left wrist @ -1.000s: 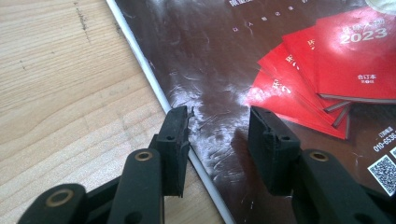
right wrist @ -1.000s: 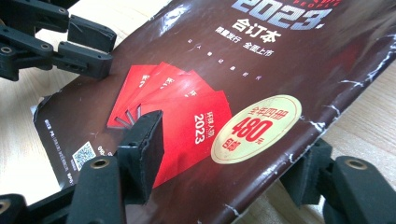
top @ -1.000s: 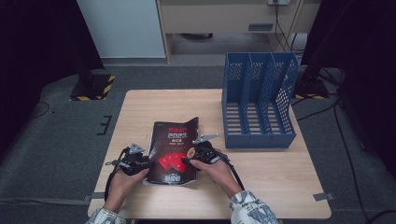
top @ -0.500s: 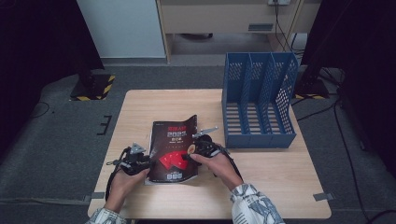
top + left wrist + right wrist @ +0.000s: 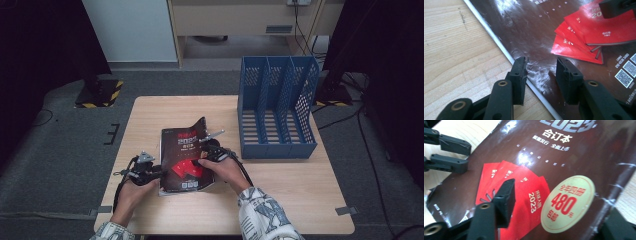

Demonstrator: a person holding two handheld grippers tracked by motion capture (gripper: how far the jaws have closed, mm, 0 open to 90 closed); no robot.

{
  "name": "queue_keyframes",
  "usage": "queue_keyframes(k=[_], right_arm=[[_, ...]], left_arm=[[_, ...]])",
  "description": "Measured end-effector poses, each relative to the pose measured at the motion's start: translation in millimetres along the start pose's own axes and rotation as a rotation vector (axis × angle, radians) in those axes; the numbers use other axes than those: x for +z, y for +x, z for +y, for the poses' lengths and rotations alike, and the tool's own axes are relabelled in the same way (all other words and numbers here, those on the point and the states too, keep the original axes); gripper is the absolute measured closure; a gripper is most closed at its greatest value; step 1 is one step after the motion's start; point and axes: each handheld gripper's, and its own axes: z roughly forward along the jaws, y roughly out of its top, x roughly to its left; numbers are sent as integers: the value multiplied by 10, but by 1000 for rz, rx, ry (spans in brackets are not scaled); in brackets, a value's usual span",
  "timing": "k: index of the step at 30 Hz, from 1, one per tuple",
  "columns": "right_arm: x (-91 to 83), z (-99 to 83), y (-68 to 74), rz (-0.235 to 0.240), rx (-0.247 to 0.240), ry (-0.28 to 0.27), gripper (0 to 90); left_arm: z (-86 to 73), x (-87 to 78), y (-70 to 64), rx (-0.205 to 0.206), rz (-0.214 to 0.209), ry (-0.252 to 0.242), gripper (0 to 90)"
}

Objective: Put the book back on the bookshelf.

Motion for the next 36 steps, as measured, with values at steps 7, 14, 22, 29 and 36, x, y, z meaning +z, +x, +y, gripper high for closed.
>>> queue_keyframes(k=[7, 14, 22, 29, 36], right_arm=[[22, -35, -16, -43, -12, -10, 643], [-15, -46, 6, -54, -6, -72, 794], [-64, -60, 63, -61, -31, -121, 845], [-94, -56, 99, -62, -75, -123, 866], [-121, -65, 110, -56, -64, -124, 864]], left_arm=[[1, -1, 15, -9, -15, -1, 579], [7, -8, 30, -7, -36, 7, 561], [9, -21, 78, -51, -70, 0, 519], [3, -18, 113, -65, -62, 12, 485], [-3, -15, 128, -82, -38, 16, 455]])
